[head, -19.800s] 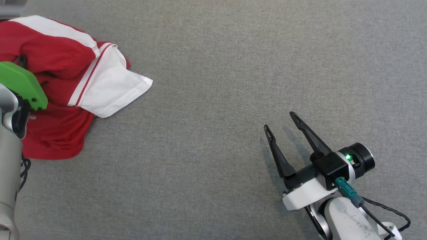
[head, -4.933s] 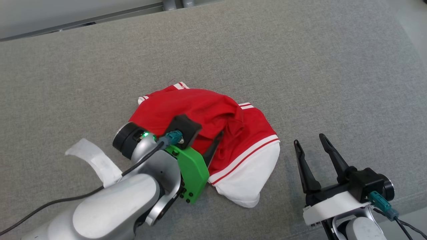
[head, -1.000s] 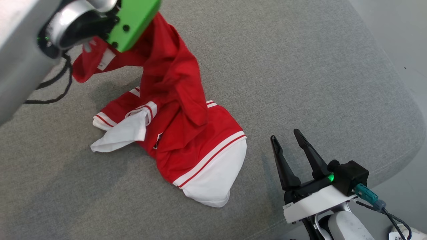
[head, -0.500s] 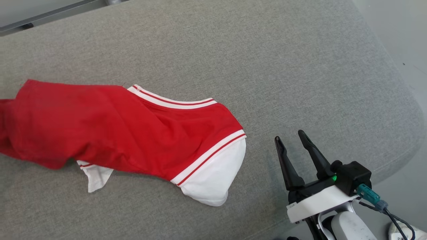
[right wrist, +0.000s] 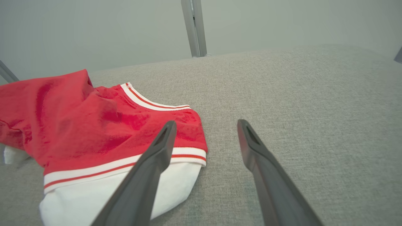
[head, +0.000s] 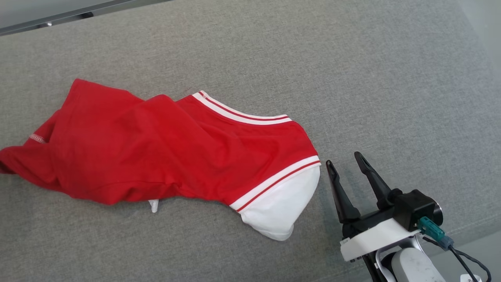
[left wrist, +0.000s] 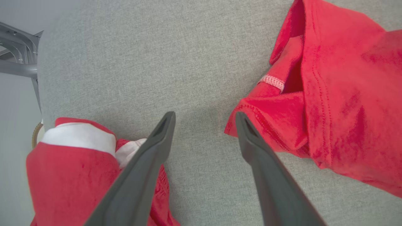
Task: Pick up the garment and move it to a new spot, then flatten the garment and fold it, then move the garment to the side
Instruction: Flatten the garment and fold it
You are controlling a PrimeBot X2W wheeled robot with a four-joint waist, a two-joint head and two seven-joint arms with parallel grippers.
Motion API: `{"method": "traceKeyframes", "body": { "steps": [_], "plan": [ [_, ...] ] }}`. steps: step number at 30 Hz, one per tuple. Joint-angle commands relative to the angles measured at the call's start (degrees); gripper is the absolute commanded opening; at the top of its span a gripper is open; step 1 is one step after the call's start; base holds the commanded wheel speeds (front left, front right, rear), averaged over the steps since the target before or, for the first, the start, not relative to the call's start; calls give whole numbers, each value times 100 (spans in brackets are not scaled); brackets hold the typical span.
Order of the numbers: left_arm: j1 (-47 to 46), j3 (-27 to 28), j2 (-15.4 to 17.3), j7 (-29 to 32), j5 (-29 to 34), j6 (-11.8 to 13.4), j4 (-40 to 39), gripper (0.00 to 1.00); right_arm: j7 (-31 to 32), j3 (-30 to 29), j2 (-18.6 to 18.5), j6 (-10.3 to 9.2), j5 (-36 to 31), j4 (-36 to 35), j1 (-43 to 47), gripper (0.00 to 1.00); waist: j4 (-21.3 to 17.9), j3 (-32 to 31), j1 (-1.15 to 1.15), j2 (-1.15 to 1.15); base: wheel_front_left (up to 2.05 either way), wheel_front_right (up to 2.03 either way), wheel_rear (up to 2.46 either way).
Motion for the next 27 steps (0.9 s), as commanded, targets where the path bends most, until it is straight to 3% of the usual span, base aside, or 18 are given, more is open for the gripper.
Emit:
{"method": "traceKeyframes", "body": {
  "steps": [1,6,9,15,20,23,27],
  "plan": [
    [225,154,141,-553,-106,84,-188,100,-19,-27,-17,1,-44,2,75,100,180,-105,0,48,0,0,0],
    [765,393,60,-1787,-567,240,-936,100,-18,-107,-17,1,-98,-28,134,100,303,-153,0,48,0,0,0],
    [1198,460,-84,-2644,-695,528,-1539,100,-19,-96,-15,1,-163,-32,200,100,387,-209,0,48,0,0,0],
    [2063,360,-987,-3959,-960,1087,-1990,100,-19,-143,-16,1,-266,-50,331,100,534,-345,0,48,0,0,0],
    [2280,435,-1988,-4339,-1337,929,-1531,100,-19,-189,-17,1,-380,-62,385,100,647,-374,0,48,0,0,0],
    [2124,404,-2367,-4317,-1392,807,-1012,100,-19,-164,-17,1,-448,-64,388,100,653,-370,0,48,0,0,0],
    [1956,269,-2614,-4209,-1246,762,-241,100,-19,-150,-17,1,-495,-61,360,100,590,-349,0,48,0,0,0]
  ]
}}
